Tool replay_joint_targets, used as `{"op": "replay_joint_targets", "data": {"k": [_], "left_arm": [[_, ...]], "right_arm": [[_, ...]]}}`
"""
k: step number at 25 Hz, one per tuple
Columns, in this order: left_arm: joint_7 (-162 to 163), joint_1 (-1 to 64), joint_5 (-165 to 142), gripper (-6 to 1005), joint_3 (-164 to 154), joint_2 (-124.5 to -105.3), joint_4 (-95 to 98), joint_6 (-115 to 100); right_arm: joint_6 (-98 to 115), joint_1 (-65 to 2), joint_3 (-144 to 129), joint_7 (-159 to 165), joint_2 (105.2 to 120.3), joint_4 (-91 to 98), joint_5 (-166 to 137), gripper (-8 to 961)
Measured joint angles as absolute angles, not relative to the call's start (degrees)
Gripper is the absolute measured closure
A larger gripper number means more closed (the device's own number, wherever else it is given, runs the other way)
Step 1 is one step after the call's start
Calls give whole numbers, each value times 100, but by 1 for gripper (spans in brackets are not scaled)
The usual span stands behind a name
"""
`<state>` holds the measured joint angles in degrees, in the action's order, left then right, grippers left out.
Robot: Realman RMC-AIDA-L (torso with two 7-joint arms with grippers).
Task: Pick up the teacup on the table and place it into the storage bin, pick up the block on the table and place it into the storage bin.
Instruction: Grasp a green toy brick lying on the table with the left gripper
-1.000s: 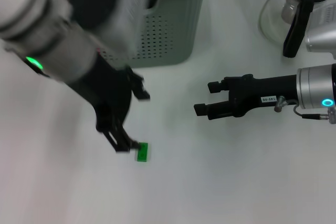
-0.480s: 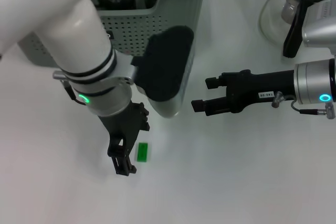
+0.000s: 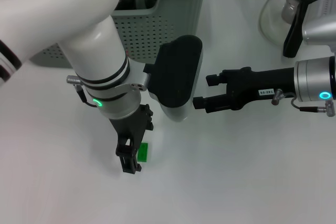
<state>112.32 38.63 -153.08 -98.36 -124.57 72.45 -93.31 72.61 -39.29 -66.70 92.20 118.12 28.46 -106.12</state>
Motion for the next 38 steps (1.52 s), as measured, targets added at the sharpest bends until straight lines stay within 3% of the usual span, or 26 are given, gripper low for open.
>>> {"op": "replay_joint_targets", "data": {"k": [12,23,29,34,38], "left_arm": [[11450,3844,-15303,95,-10091,-12463,7062,-9085],[11459,3744,-15268,201,-10142,-12463,7060,-8990],[11461,3702,-15265,325,-10151,-12463,7096,-8958],[11461,3697,-15278,342,-10152,-12463,7081,-8894],[11513,3692,-15295,456,-10154,-12463,7079,-8867]], "right_arm": [[7232,-3920,-6671,9217,11813,2836,-10596,40],[7233,-3922,-6671,9220,11813,2842,-10597,39],[7234,-3920,-6671,9220,11813,2853,-10597,40],[7229,-3919,-6671,9220,11813,2856,-10598,41],[7227,-3912,-6642,9217,11814,2857,-10600,41]]}}
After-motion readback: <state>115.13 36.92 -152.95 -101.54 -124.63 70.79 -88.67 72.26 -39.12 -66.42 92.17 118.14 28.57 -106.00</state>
